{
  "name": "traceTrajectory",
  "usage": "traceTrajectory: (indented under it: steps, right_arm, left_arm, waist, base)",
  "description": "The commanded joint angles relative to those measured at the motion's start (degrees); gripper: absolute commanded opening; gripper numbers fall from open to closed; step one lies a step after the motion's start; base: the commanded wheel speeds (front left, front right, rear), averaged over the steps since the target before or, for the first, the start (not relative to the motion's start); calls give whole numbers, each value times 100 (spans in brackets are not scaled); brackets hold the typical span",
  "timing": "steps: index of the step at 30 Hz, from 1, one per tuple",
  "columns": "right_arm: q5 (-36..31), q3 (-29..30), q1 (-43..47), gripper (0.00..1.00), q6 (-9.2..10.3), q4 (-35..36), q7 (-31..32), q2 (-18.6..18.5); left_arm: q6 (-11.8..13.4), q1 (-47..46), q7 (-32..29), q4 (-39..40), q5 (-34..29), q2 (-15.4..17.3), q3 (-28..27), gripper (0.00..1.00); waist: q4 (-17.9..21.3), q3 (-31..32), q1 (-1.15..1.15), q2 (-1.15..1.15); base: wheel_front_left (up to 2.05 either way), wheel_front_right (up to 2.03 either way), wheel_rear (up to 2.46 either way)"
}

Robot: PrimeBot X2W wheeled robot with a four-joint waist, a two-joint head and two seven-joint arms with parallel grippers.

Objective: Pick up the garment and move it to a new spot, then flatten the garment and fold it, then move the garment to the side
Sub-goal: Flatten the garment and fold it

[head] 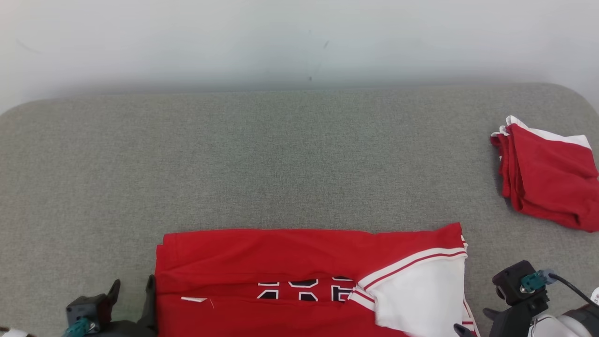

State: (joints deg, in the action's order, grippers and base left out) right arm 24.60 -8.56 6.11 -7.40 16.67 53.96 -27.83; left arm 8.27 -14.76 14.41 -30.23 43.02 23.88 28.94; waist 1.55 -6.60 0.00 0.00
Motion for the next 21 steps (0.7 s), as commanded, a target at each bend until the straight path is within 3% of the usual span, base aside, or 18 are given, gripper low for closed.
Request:
traceTrajectory:
  steps: [1,5,9,13,18,21]
  right_arm:
    - [-28,78,73,100,-13,50,19,58]
    - [-161,215,77,100,-13,93,-165,155]
    - [-287,447,61,100,-13,38,-675,427]
    - [-446,709,129,100,-13,-111,-1086,843]
    - [-701,972,265,100,-13,-505,-1319,1488]
    - [-846,1160,339,100,-13,-738,-1279,1817]
  left_arm:
    - [51,175,60,100,42,-3,-129,100]
    - [122,356,79,559,-115,-63,-507,100]
    - [-1,735,78,1542,-586,-296,-1133,100]
    - [-271,1040,81,2181,-914,-573,-1555,100]
    - [-1023,1504,81,2766,-1159,-1017,-1949,100]
    - [-1294,1692,81,2799,-1252,-1123,-2002,100]
  waist:
    - [-14,27,0,0]
    - [-47,84,0,0]
    - [-127,186,0,0]
    - [-182,278,0,0]
    - [-250,436,0,0]
    - [-284,515,0,0]
  base:
    - [0,0,0]
    - [0,0,0]
    - [0,0,0]
    - [0,0,0]
    - [0,0,0]
    - [0,0,0]
